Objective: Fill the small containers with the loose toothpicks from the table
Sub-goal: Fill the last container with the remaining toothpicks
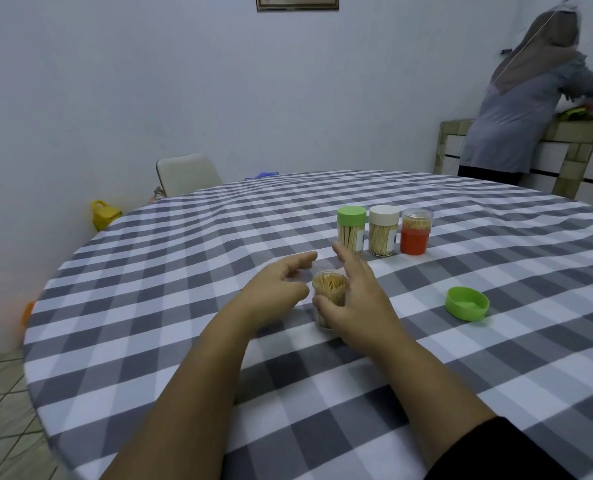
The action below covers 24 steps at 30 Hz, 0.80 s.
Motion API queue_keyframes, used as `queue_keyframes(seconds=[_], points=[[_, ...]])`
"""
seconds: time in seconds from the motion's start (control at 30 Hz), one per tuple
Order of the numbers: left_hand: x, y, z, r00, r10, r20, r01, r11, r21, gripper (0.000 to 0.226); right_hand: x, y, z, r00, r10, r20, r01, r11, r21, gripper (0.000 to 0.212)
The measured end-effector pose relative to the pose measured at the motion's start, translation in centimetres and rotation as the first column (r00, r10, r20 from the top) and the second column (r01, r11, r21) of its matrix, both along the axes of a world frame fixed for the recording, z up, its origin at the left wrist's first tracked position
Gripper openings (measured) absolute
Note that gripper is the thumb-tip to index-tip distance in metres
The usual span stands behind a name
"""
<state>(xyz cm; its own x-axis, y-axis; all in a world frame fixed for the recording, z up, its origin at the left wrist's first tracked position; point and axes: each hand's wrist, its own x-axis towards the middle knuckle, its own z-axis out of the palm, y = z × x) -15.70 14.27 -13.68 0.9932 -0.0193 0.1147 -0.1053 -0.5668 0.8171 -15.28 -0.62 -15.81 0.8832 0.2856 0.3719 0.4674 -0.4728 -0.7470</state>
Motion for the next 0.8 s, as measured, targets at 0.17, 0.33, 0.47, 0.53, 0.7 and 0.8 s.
queue_keyframes(seconds=[0.17,0.33,0.47,0.53,0.7,0.8], points=[[0.3,-0.7,-1.3,0.981,-0.091,-0.169,0.127,0.968,0.214,0.074,-0.3,0.3,0.2,0.963,0.05,0.264,0.018,0.968,-0.25,0.052],[0.6,-1.7,-2.2,0.998,0.043,-0.04,-0.035,0.983,0.178,0.055,-0.1,0.1,0.2,0.958,-0.059,0.28,0.16,0.922,-0.353,0.04],[0.5,-1.8,-2.1,0.997,0.057,-0.046,-0.051,0.992,0.119,0.051,-0.1,0.0,0.2,0.968,-0.146,0.203,0.207,0.923,-0.326,0.045],[0.5,-1.9,-2.1,0.998,0.029,-0.047,-0.023,0.992,0.124,0.049,0.0,-0.1,0.2,0.986,-0.132,0.104,0.159,0.936,-0.313,0.049],[0.4,-2.0,-2.1,0.998,0.024,-0.059,-0.019,0.996,0.086,0.041,0.1,-0.6,0.6,0.993,-0.101,0.055,0.107,0.988,-0.114,0.035],[0.6,-2.1,-2.4,0.999,0.014,-0.035,-0.012,0.998,0.056,0.051,0.1,-0.9,0.7,0.994,-0.1,0.047,0.106,0.98,-0.165,0.043]])
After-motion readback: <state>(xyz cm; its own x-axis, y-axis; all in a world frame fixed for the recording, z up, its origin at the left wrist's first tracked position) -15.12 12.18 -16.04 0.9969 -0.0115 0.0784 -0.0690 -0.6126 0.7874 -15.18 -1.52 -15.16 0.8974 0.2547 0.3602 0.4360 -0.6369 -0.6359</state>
